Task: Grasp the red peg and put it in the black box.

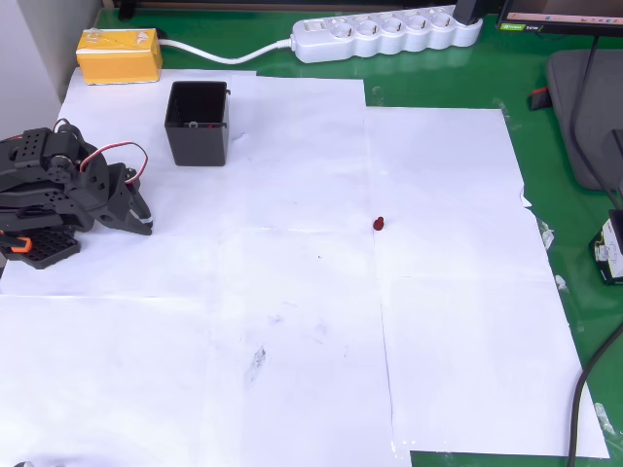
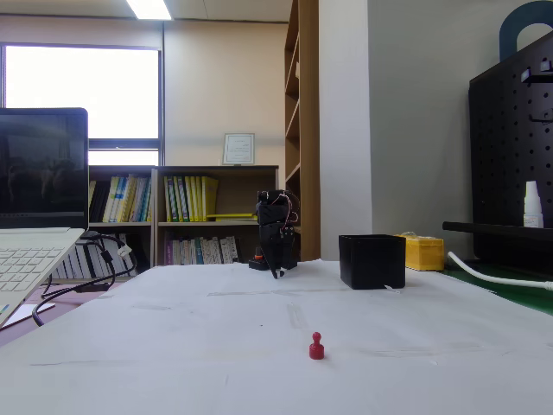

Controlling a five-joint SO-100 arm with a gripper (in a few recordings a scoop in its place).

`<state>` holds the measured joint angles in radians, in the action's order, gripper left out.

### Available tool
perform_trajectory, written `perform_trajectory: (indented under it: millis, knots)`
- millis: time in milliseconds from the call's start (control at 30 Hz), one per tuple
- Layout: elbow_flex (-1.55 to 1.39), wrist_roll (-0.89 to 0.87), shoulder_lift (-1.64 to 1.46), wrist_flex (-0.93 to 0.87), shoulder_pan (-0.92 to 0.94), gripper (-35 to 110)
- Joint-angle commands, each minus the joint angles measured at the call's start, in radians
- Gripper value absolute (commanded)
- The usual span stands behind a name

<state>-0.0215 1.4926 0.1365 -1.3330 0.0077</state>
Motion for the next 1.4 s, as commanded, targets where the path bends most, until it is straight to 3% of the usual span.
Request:
perform_trajectory:
  millis: [0, 267, 400, 500, 633, 867, 1000, 1200, 1300, 1367]
  knots:
    - [0.083, -0.026, 0.106, -0.075, 0.005, 0]
    - [0.083, -0.003, 0.106, -0.078, 0.011, 0]
    - [0.081, 0.107, 0.097, -0.005, -0.021, 0]
    - [0.081, -0.086, -0.074, 0.42, -0.064, 0]
    - [0.081, -0.095, -0.364, 0.813, -0.06, 0]
    - [0.071, -0.04, -0.865, 1.381, -0.04, 0]
    - [0.067, 0.092, -1.195, 1.752, -0.026, 0]
    - [0.031, 0.064, -1.482, 2.045, -0.006, 0]
    - [-0.012, 0.009, -1.798, 2.427, 0.002, 0]
    - [-0.026, 0.003, -1.896, 2.545, 0.015, 0]
